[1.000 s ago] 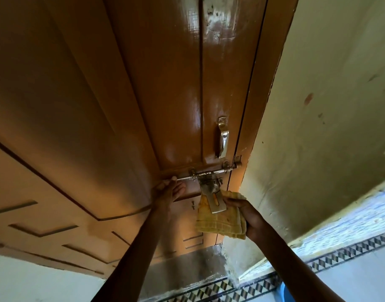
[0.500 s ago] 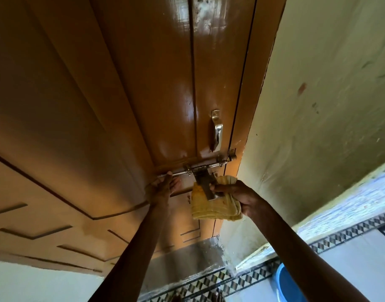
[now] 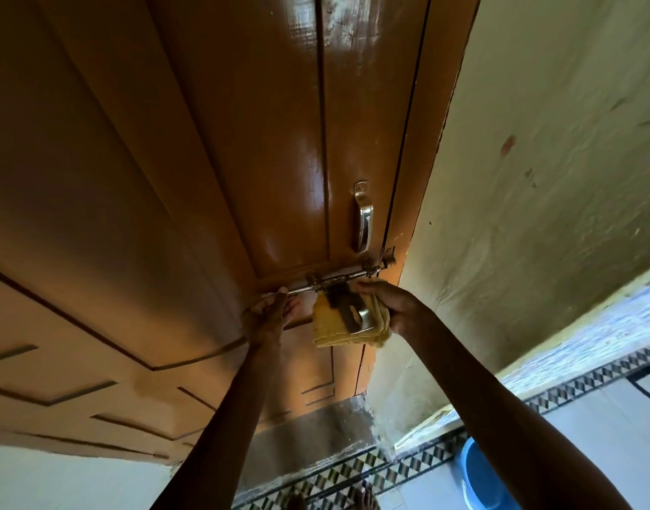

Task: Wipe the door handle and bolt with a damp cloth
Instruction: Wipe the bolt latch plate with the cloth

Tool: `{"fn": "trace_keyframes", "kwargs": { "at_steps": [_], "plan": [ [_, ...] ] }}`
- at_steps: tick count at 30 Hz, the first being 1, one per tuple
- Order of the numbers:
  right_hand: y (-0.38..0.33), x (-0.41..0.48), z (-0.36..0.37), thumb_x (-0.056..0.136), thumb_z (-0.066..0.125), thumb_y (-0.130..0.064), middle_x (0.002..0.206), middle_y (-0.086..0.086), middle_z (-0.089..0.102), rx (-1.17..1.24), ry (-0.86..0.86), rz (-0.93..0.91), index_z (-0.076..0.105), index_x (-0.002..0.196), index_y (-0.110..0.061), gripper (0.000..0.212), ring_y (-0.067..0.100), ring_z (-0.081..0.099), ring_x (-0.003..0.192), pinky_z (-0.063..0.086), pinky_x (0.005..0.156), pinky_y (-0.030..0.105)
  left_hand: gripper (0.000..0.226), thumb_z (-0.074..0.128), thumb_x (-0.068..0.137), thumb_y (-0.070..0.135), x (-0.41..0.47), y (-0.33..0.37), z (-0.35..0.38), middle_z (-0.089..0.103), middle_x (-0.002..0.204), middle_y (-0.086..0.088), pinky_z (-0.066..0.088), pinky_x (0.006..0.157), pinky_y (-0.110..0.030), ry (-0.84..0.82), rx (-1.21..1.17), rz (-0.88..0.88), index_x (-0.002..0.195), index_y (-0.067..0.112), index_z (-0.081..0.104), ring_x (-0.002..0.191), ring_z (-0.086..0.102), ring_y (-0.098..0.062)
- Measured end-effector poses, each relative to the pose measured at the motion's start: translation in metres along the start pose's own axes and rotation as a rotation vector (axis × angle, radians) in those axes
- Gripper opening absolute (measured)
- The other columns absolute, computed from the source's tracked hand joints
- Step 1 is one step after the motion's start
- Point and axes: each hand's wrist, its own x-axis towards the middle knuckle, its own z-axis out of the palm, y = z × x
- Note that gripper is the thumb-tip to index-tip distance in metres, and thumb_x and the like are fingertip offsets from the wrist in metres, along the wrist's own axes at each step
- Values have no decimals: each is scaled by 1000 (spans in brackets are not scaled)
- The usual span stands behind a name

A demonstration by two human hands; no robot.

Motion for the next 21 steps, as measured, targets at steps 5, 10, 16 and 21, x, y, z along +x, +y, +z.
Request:
{"fn": "trace_keyframes", "kwargs": {
  "at_steps": [5, 10, 16, 21],
  "plan": [
    [24, -26, -12, 72, 77, -35, 103, 14, 69, 19, -87, 26, 68, 115, -11, 50, 30, 67, 86, 54, 78, 37, 7, 62, 91, -4, 0, -1, -1, 74, 67, -11, 62, 57, -29, 2, 20, 17, 86, -7, 62, 62, 74, -20],
    [31, -61, -23, 51, 90, -41, 93, 14, 69, 35, -225, 84, 70, 96, -12, 57, 32, 69, 82, 57, 67, 39, 8, 63, 91, -2, -1, -2, -1, 74, 63, -5, 63, 62, -29, 0, 59, 35, 85, -6, 64, 62, 74, -14],
    [-14, -14, 0, 95, 50, -28, 86, 12, 74, 23, -28, 50, 64, 108, -8, 27, 28, 70, 76, 57, 71, 33, 22, 55, 94, -8, -5, 4, 5, 70, 54, -6, 62, 53, -29, 8, 9, 16, 73, 0, 58, 54, 72, -17],
    [-15, -3, 1, 95, 51, -20, 83, 14, 71, 42, 102, 61, 62, 100, -7, 18, 30, 66, 78, 54, 72, 36, 17, 56, 93, -7, -8, 7, 5, 72, 66, -16, 58, 79, -45, 3, -63, -61, 77, -3, 56, 77, 71, -35]
  ]
}}
